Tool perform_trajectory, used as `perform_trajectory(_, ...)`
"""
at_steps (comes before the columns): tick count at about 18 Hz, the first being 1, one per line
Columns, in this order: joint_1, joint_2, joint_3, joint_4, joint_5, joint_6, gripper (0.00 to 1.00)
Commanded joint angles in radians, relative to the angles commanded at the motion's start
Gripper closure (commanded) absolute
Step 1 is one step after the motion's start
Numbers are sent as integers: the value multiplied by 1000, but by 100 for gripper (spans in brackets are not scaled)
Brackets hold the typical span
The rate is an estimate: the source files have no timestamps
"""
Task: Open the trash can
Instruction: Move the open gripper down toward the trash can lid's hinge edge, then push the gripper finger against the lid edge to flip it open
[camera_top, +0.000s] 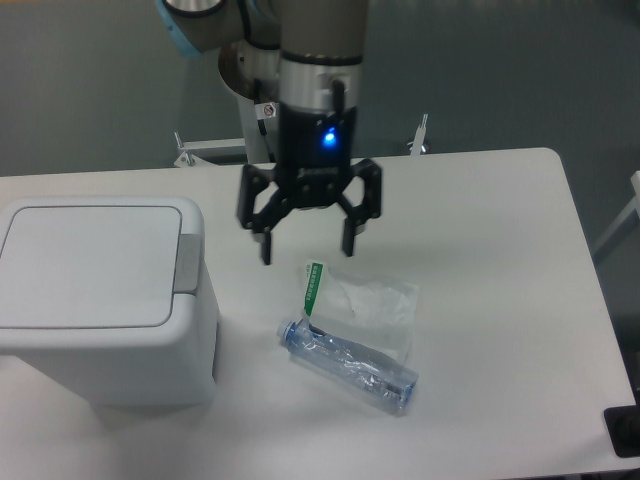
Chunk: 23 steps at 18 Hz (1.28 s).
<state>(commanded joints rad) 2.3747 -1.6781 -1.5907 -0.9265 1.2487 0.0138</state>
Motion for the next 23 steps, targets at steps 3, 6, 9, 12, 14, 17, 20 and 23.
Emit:
perform_trajectory(3, -17, 8, -17, -2, -3, -2, 0)
perform_trajectory(6, -28, 23, -49, -2, -5, -2, 0)
perform_trajectory(9, -34, 32, -72, -2, -5, -5, 0)
perform_trajectory(12, -35, 34, -77, -2, -3, -3, 0)
perform_trajectory(14, -35, 34, -81, 0, -3, -3, 0)
perform_trajectory(17, -35, 34, -81, 0, -3, -3, 0)
perform_trajectory(20, -40, 34, -81, 0, -5, -3, 0)
perform_trajectory(23, -45, 32, -81, 0, -3, -3, 0)
